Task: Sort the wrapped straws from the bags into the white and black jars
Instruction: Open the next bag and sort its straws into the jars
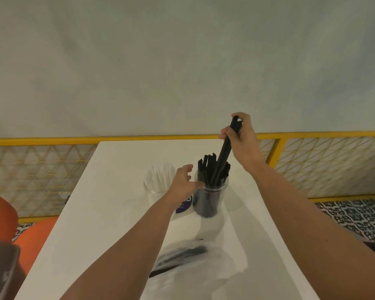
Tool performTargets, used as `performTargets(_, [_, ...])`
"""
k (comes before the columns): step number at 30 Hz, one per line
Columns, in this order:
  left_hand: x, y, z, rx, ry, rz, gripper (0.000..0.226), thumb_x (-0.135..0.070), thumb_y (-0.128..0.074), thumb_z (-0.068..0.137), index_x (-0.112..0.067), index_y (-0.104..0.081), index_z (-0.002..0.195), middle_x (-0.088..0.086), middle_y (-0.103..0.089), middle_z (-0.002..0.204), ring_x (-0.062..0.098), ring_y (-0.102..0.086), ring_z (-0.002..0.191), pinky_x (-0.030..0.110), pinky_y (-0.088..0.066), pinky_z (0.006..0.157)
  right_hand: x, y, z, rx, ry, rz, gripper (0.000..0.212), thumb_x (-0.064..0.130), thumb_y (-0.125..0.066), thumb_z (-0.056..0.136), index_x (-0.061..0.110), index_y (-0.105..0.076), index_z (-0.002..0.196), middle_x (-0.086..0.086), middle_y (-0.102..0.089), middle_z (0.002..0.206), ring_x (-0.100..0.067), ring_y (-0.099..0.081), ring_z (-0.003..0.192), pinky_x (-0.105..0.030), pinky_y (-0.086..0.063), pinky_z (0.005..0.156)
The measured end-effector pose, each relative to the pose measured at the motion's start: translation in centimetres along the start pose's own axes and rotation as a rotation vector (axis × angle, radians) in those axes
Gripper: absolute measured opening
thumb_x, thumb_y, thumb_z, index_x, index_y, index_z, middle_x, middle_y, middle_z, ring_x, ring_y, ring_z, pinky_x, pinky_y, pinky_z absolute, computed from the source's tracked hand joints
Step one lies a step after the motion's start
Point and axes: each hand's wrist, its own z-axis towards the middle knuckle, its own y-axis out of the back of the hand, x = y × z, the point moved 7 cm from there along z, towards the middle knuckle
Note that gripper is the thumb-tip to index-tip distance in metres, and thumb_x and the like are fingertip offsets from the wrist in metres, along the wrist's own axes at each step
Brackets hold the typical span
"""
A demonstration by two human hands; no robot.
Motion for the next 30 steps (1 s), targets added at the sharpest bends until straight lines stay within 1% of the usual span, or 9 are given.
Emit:
performTargets(3, [0.6,-0.8,0.7,0.061,0.018,0.067,0.078,-0.018,-0.07,0.083,-0.015,-0.024,0.147,0.002,-0.029,0.152,0.023,-0.035,0.135,0.031,-0.042,0.09,-2.8,-0.8,-1.3,0.079,0.008,-0.063,0.04,0.004,-0.04,0.097,0.021,-0.032,0.132,-0.002,-0.058,0.085,-0.022,-0.066,0.09,-0.028,-0.053,0.085])
performTargets(6, [0.8,-1.3,1.4,0.099,0.027,0.092,0.086,-0.025,-0.072,0.082,-0.015,-0.018,0.149,0.001,-0.024,0.156,0.023,-0.03,0.139,0.033,-0.036,0.103,-5.3,-1.3,-2.4,0.106,-0.004,-0.252,0.031,0.007,-0.044,0.096,0.016,-0.045,0.126,0.004,-0.057,0.095,-0.013,-0.059,0.09,-0.024,-0.051,0.088])
performTargets(8, [0.6,-1.5,1.8,0.117,0.013,0.111,0.09,-0.024,-0.072,0.081,-0.016,-0.016,0.15,0.001,-0.021,0.157,0.023,-0.026,0.142,0.037,-0.03,0.112,-7.0,-1.9,-3.1,0.152,-0.039,-0.287,0.029,0.009,-0.049,0.094,0.015,-0.051,0.122,0.003,-0.049,0.11,-0.011,-0.05,0.1,-0.035,-0.046,0.099])
performTargets(10, [0.2,-1.7,2.1,0.15,-0.008,0.105,0.088,-0.02,-0.072,0.081,-0.016,-0.017,0.15,0.001,-0.024,0.156,0.023,-0.028,0.141,0.036,-0.028,0.112,-8.6,-2.3,-4.0,0.193,-0.14,-0.221,0.046,0.018,-0.059,0.09,0.02,-0.041,0.132,0.0,-0.04,0.126,-0.01,-0.043,0.113,-0.03,-0.04,0.104])
performTargets(12, [-0.3,-2.0,2.2,0.181,-0.04,0.085,0.082,-0.014,-0.07,0.083,-0.016,-0.021,0.148,-0.001,-0.032,0.152,0.02,-0.034,0.135,0.029,-0.031,0.105,-9.8,-2.7,-4.7,0.201,-0.254,-0.081,0.078,0.02,-0.069,0.082,0.022,-0.022,0.144,-0.003,-0.033,0.143,-0.013,-0.036,0.129,-0.022,-0.033,0.101])
performTargets(15, [-0.9,-2.4,2.2,0.201,-0.092,0.073,0.072,-0.011,-0.065,0.086,-0.018,-0.026,0.146,0.002,-0.043,0.143,0.016,-0.041,0.129,0.027,-0.035,0.105,-11.0,-3.3,-5.4,0.218,-0.333,-0.01,0.097,0.015,-0.073,0.078,0.021,-0.007,0.149,-0.005,-0.031,0.15,-0.02,-0.033,0.137,-0.027,-0.034,0.103])
performTargets(21, [-1.2,-2.0,2.8,0.092,-0.146,0.142,0.058,-0.008,-0.053,0.094,-0.015,-0.028,0.146,0.008,-0.043,0.145,0.023,-0.039,0.135,0.032,-0.035,0.109,-11.3,-3.1,-3.8,0.201,-0.303,0.012,0.074,0.017,-0.069,0.082,0.027,-0.026,0.142,-0.004,-0.048,0.124,-0.023,-0.05,0.119,-0.026,-0.044,0.092])
performTargets(26, [-2.8,0.1,2.5,0.053,-0.158,0.244,0.069,-0.009,-0.062,0.088,-0.016,-0.027,0.147,0.004,-0.04,0.148,0.02,-0.035,0.138,0.037,-0.031,0.113,-8.1,-3.4,-2.2,0.163,-0.158,-0.089,0.072,0.022,-0.073,0.078,0.03,-0.033,0.138,0.005,-0.038,0.127,-0.009,-0.039,0.117,-0.03,-0.039,0.1])
performTargets(30, [-4.9,4.4,1.0,0.008,-0.242,0.323,0.049,-0.006,-0.064,0.085,-0.013,-0.051,0.132,0.006,-0.059,0.128,0.018,-0.055,0.118,0.033,-0.042,0.105,-3.9,-6.1,-2.2,0.191,0.064,-0.143,0.069,0.022,-0.073,0.078,0.018,-0.037,0.137,0.003,-0.039,0.128,-0.004,-0.037,0.117,-0.015,-0.029,0.096])
